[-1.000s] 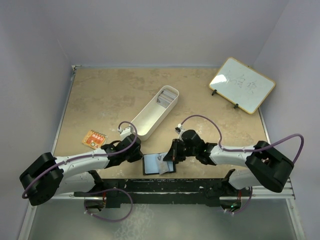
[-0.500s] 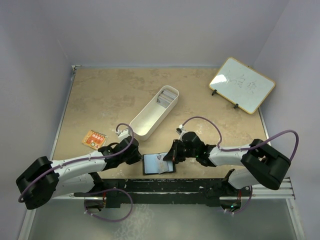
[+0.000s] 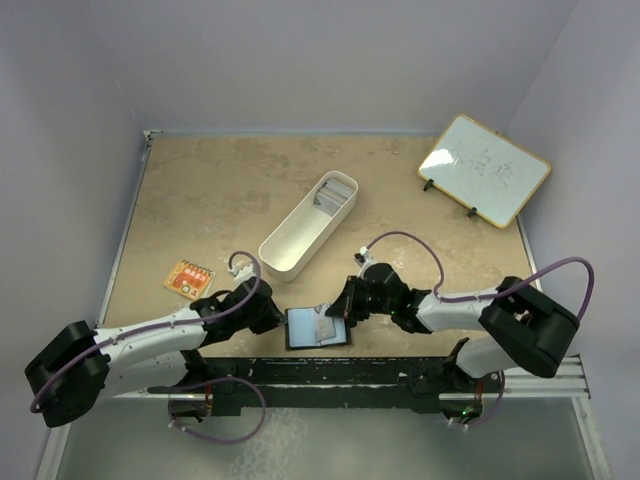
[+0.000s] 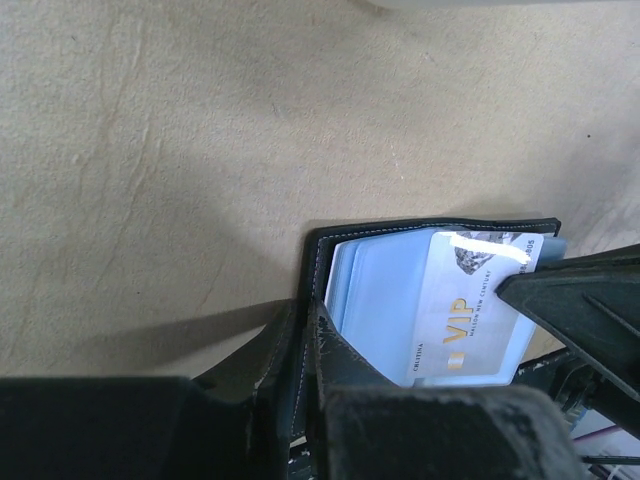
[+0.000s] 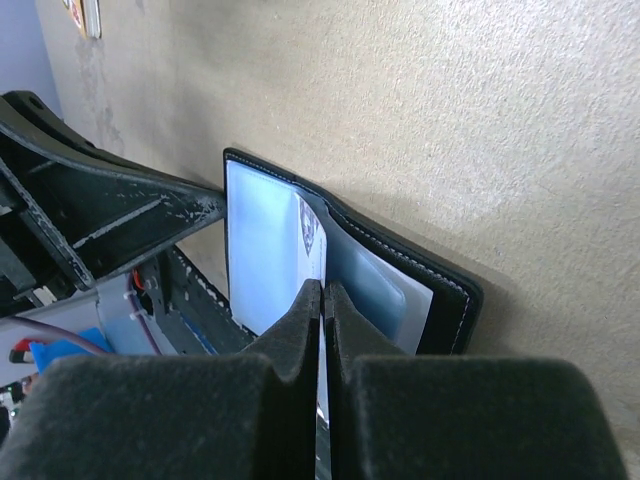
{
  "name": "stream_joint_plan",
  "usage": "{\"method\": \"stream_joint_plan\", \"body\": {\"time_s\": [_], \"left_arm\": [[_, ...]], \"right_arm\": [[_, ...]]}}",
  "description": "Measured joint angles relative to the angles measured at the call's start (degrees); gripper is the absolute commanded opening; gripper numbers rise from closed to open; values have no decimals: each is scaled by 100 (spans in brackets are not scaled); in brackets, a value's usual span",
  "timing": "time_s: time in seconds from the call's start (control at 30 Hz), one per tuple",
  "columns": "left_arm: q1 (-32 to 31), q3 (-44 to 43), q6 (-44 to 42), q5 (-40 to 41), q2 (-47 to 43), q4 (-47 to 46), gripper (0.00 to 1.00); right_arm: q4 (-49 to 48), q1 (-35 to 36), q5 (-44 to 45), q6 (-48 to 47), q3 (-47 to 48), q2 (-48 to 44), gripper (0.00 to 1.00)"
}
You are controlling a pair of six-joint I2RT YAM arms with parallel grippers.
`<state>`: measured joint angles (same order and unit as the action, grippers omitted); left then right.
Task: Put the credit cards into the card holder
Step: Insert the credit card into the card holder.
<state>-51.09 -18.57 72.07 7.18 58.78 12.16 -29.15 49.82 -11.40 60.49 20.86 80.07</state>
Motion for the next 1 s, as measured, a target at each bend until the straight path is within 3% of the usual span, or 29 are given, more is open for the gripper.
{"method": "stream_joint_plan", "body": {"time_s": [0.43, 1.0], "left_arm": [[-15, 199, 212, -103, -136, -219, 2], [-111, 295, 385, -107, -129, -452, 1]], "right_arm": [[-442, 175, 179, 229, -129, 197, 0], [341, 382, 691, 299, -125, -389, 0]]}}
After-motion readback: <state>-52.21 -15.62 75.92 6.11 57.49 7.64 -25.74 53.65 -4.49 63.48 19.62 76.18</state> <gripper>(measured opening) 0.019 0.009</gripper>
